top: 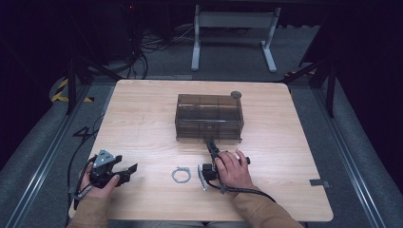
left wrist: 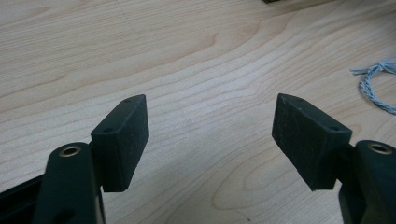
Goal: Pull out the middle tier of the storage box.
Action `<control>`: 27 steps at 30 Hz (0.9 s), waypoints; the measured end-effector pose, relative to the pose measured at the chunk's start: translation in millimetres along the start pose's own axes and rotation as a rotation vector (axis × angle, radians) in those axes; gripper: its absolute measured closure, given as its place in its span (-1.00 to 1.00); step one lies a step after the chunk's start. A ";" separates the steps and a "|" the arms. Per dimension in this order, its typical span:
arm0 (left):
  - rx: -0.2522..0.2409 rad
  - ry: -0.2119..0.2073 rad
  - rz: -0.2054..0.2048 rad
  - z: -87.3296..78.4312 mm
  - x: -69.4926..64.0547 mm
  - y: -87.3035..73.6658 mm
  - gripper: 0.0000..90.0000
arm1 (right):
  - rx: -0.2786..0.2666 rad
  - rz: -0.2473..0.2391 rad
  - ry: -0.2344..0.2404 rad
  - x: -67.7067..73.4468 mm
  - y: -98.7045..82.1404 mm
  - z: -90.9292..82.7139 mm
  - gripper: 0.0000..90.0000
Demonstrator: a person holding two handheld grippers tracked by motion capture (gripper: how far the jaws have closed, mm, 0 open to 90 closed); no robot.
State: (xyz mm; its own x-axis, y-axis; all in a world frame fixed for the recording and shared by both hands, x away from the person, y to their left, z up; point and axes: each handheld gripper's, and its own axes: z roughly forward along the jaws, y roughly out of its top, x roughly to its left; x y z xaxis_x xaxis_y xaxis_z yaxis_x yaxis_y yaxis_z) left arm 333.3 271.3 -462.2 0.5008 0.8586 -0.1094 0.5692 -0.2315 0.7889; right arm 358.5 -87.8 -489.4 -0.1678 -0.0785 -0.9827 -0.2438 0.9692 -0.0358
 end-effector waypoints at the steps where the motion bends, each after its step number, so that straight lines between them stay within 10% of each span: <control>1: 0.001 -0.001 -0.003 0.0 -0.2 0.0 -0.37 | -0.004 0.005 0.003 -0.1 -0.2 -0.3 0.75; 27: -0.002 0.003 -0.005 0.4 -0.4 0.5 -0.37 | -0.212 0.327 0.061 -16.6 -35.0 -47.1 0.29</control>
State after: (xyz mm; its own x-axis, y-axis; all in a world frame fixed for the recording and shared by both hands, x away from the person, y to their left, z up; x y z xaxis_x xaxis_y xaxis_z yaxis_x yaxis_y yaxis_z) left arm 333.6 270.6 -462.0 0.4961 0.8610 -0.1119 0.5704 -0.2260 0.7896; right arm 324.8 -131.4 -463.3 -0.3239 0.2071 -0.9232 -0.3587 0.8760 0.3224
